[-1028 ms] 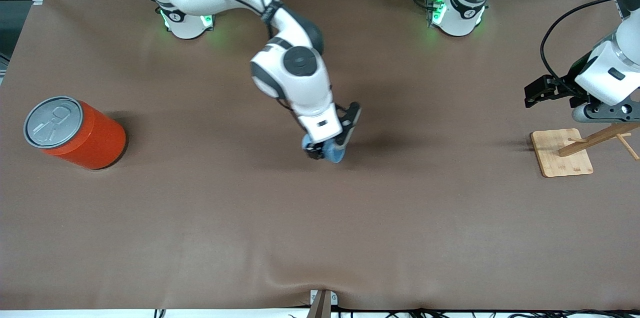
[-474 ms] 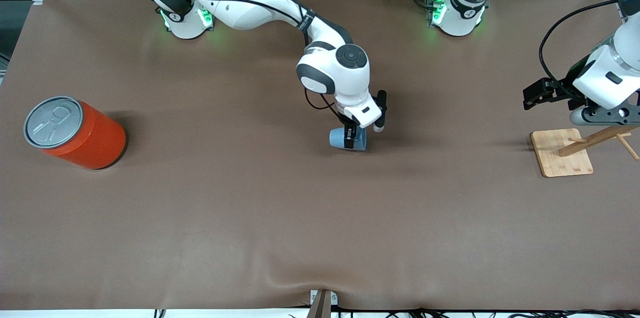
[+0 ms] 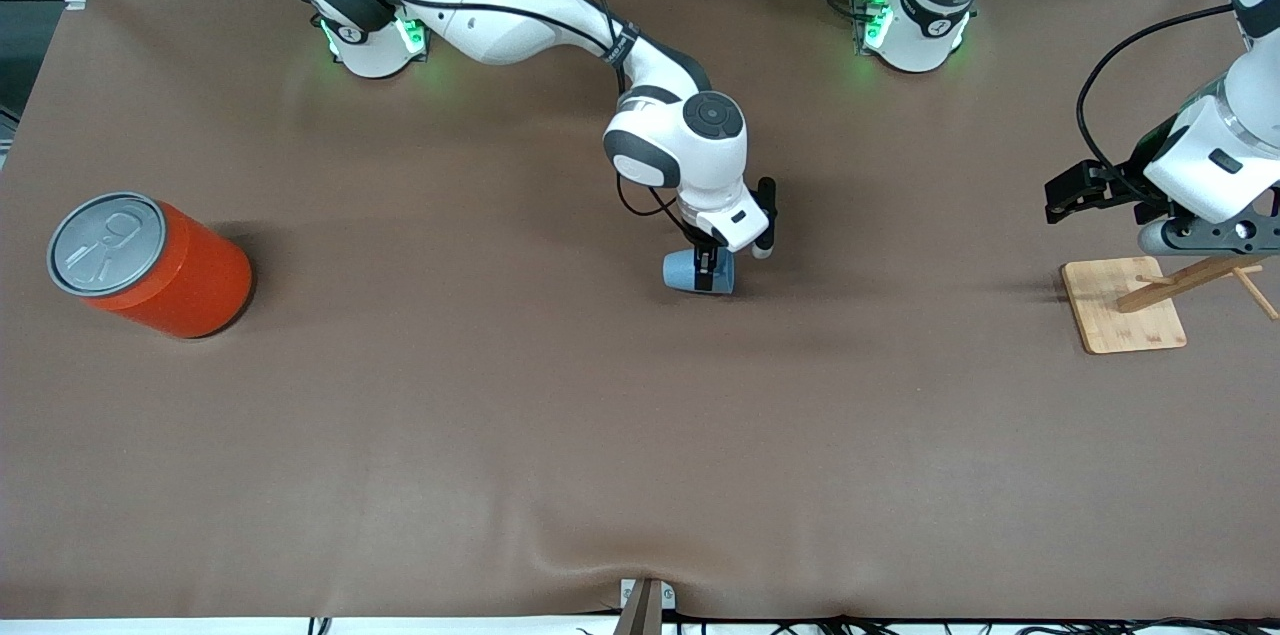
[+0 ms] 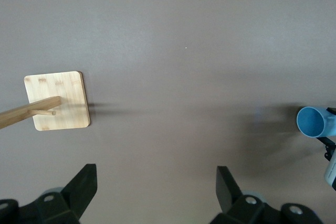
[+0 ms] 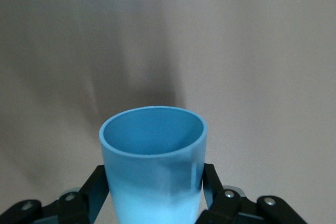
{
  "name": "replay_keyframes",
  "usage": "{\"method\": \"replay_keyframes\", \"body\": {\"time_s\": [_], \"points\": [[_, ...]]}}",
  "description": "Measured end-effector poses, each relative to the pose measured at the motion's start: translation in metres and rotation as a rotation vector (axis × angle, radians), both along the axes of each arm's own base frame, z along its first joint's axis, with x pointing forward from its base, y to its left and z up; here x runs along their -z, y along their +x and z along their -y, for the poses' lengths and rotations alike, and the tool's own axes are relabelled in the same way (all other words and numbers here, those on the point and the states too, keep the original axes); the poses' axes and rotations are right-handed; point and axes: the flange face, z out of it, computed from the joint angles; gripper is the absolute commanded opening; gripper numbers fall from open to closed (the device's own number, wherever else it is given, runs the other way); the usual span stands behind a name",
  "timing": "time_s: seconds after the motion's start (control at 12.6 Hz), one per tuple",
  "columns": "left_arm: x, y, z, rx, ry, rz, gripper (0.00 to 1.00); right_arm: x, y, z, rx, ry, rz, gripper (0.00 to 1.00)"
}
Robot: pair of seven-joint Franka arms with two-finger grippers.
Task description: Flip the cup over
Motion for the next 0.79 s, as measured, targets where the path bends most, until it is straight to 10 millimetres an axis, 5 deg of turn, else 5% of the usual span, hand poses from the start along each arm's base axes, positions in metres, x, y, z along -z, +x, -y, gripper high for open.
{"method": "replay_keyframes", "body": {"time_s": [0.32,0.4,0.47,0.55,0.79], "points": [[0.0001,0.0001,0.0,0.0,0.0,0.0,1.0,0.007,-0.003,-0.0013,-0.006,-0.006,-0.003,0.08],[0.0002,0.0001,0.0,0.0,0.0,0.0,1.0,0.008,-0.0053,-0.0029,-0.01,-0.007,-0.004,0.16],[0.0007,0.0004,0.0,0.0,0.0,-0.001,1.0,0.0091,-0.007,-0.004,-0.013,-0.01,-0.003,0.41],[0.002,0.0011,-0.0001,0.0,0.0,-0.002,1.0,0.0093,-0.0076,-0.0045,-0.016,-0.011,0.0,0.99],[0.0069,0.0044,-0.0001,0.0,-0.002,-0.004,1.0,0.0097,-0.0073,-0.0041,-0.012,-0.012,0.0,1.0]]}}
